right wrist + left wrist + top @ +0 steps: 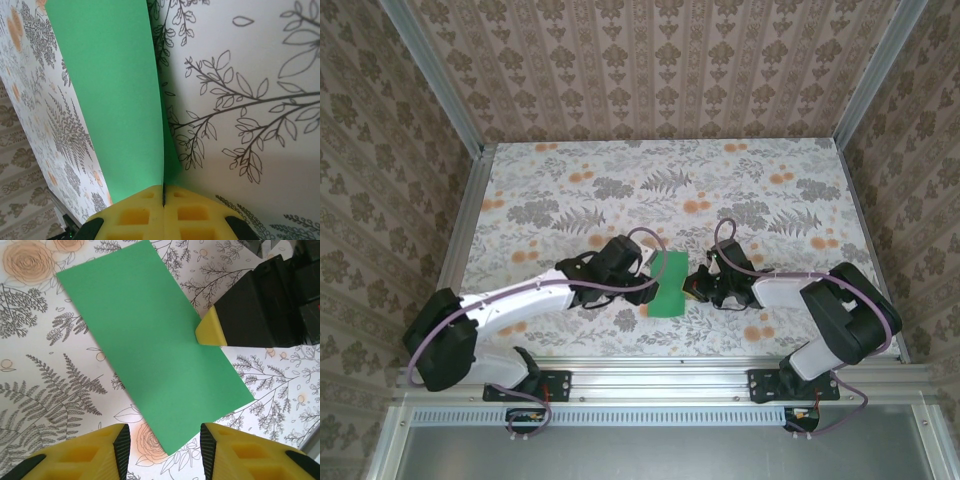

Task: Fold a paper plane with a square sheet of paper (pick it up from the middle)
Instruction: Third fold the triangle at the center of the table.

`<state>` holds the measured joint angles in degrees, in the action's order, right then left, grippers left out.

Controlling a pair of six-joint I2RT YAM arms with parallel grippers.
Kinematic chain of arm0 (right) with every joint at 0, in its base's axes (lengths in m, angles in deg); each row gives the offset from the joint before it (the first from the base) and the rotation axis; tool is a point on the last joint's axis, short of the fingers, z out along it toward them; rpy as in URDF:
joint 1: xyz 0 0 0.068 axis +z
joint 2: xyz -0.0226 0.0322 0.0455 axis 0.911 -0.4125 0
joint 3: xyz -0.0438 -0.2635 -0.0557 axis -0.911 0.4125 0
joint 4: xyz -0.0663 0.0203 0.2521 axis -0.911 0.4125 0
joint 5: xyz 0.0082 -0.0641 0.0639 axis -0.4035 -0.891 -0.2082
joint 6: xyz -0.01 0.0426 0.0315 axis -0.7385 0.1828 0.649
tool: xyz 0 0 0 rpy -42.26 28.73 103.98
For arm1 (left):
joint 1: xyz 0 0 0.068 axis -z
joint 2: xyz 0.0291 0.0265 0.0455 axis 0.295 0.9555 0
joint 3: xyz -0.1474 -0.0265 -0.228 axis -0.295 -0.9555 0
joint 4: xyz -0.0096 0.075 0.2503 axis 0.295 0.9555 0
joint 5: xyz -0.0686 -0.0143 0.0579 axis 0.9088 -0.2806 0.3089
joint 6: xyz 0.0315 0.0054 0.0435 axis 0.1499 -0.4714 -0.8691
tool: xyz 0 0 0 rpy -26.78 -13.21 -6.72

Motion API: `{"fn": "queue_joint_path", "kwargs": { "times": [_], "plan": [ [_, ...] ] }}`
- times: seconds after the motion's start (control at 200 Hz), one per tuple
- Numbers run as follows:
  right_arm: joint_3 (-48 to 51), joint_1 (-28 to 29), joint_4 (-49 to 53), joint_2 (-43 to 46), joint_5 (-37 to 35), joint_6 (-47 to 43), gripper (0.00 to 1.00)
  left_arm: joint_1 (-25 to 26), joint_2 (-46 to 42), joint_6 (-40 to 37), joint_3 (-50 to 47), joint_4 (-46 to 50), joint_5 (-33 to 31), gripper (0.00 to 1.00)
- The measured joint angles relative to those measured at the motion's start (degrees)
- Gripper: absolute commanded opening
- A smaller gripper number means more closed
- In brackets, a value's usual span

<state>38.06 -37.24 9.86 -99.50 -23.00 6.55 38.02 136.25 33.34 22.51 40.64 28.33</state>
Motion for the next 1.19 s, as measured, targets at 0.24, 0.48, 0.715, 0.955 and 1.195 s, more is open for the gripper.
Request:
{"fn": "queue_joint_path", "kwargs": {
  "times": [0.24, 0.48, 0.715, 0.955, 1.195],
  "plan": [
    [0.04, 0.37, -1.22, 0.0, -1.53, 1.92, 0.05, 5.62, -2.62, -8.02, -5.22, -8.0, -3.8, 0.47],
    [0.04, 0.37, -1.22, 0.0, -2.54, 3.58, 0.06, 13.79, 4.55, -14.69, -2.16, -7.28, -9.99, 0.52],
    [0.04, 0.37, -1.22, 0.0, -2.75, 4.81, 0.05, 18.73, 15.04, -16.46, 3.93, -3.96, -16.74, 0.59],
    [0.04, 0.37, -1.2, 0.0, -2.73, 4.87, 0.05, 18.67, 15.19, -18.4, 4.11, -3.78, -19.26, 0.68],
    [0.02, 0.37, -1.14, 0.0, -2.73, 4.87, 0.05, 18.67, 18.75, -20.06, 6.38, -3.78, -18.97, 0.69]
  ]
}}
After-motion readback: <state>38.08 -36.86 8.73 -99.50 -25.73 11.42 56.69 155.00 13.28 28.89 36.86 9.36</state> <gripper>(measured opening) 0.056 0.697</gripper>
